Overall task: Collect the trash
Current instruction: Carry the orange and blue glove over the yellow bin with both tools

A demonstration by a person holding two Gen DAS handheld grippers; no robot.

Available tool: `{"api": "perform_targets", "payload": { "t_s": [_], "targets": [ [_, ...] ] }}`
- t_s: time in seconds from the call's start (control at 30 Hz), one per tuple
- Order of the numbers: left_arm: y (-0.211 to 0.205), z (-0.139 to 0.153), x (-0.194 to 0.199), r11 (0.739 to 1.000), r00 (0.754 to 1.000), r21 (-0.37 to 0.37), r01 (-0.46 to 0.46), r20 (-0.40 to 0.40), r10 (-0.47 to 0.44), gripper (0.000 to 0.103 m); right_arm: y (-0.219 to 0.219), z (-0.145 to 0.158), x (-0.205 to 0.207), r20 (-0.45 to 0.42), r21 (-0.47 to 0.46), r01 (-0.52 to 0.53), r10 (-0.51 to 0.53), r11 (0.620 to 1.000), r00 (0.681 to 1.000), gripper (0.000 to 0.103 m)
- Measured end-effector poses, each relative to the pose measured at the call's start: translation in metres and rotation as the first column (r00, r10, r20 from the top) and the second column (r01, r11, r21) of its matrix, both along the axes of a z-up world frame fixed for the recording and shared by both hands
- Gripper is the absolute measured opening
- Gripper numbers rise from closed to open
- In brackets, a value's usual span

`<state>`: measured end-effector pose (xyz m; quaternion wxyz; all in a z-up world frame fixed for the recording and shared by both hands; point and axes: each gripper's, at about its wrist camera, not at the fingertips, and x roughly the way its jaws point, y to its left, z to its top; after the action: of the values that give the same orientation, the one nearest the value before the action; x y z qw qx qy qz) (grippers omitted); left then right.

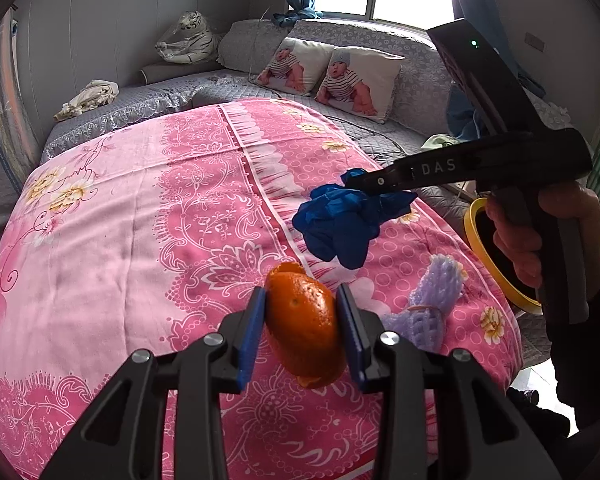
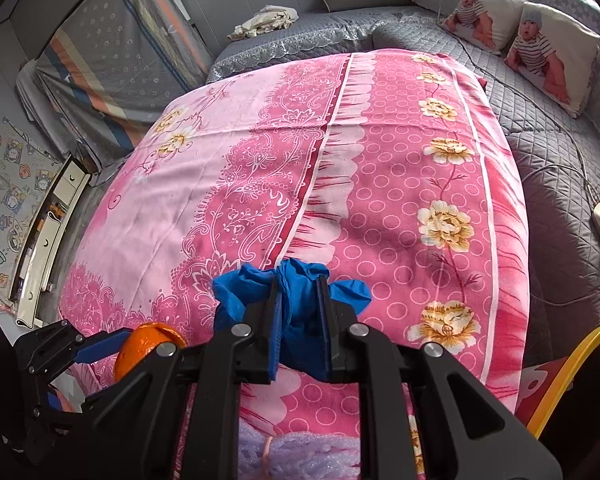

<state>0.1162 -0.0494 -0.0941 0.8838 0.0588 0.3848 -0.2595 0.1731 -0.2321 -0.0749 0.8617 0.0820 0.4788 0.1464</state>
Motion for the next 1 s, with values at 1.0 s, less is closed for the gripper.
{"api": "perform_targets", "payload": {
  "t_s": [1.0],
  "targets": [
    [-0.109, 0.013, 0.017, 0.978, 0.978, 0.000, 0.210, 0.003, -0.210, 0.034, -0.136, 0.011, -0.008, 0.050, 0.051, 0.265, -0.267, 0.963, 0.962, 0.014]
  ]
}}
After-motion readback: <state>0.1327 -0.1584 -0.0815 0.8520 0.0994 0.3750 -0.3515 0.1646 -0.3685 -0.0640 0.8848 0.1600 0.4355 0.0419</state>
